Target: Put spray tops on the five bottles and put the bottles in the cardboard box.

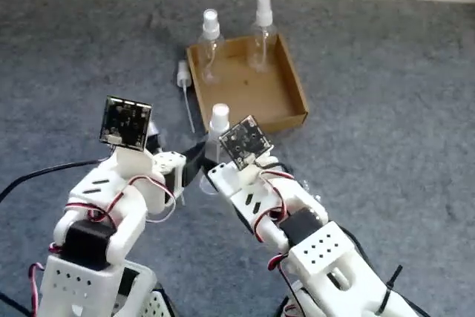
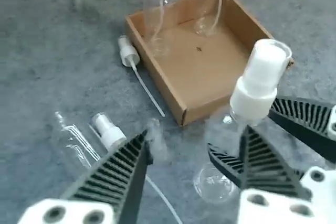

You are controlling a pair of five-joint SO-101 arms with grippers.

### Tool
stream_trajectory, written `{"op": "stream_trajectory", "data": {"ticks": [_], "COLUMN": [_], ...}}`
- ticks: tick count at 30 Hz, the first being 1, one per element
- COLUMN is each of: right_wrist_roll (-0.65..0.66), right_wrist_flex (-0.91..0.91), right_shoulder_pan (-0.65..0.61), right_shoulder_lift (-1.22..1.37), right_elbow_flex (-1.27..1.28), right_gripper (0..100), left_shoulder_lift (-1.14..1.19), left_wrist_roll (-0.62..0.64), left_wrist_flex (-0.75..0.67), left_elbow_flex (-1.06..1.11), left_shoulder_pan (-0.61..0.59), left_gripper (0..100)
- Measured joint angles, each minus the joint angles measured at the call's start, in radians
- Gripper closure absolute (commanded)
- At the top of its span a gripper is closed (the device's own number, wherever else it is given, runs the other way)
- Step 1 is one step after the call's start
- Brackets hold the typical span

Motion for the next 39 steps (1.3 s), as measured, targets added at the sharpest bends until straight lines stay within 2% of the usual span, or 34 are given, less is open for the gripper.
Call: {"op": "stream_trajectory", "data": {"ticks": [7, 10, 14, 17, 22, 31, 39], "right_wrist_roll": [0.089, 0.098, 0.098, 0.098, 0.098, 0.060, 0.060], "right_wrist_flex": [0.006, 0.089, 0.233, 0.334, 0.396, 0.629, 0.672], "right_shoulder_pan": [0.026, 0.063, 0.087, 0.087, 0.071, 0.018, 0.020], "right_shoulder_lift": [0.000, 0.003, 0.086, 0.198, 0.351, 0.387, 0.387], "right_elbow_flex": [-0.091, -0.210, -0.430, -0.592, -0.769, -0.856, -0.876], "right_gripper": [99.5, 99.5, 99.5, 99.5, 99.5, 99.5, 99.5], "left_shoulder_lift": [-0.064, -0.164, -0.258, -0.278, -0.299, -0.287, -0.287], "left_wrist_roll": [-0.005, -0.018, -0.068, -0.072, -0.075, -0.127, -0.130], "left_wrist_flex": [0.006, 0.006, -0.072, -0.103, -0.117, -0.206, -0.218], "left_elbow_flex": [-0.011, 0.063, 0.193, 0.232, 0.244, 0.318, 0.319], "left_shoulder_pan": [-0.103, -0.129, -0.124, -0.078, -0.014, -0.006, -0.018], "left_gripper": [74, 74, 74, 74, 74, 74, 74]}}
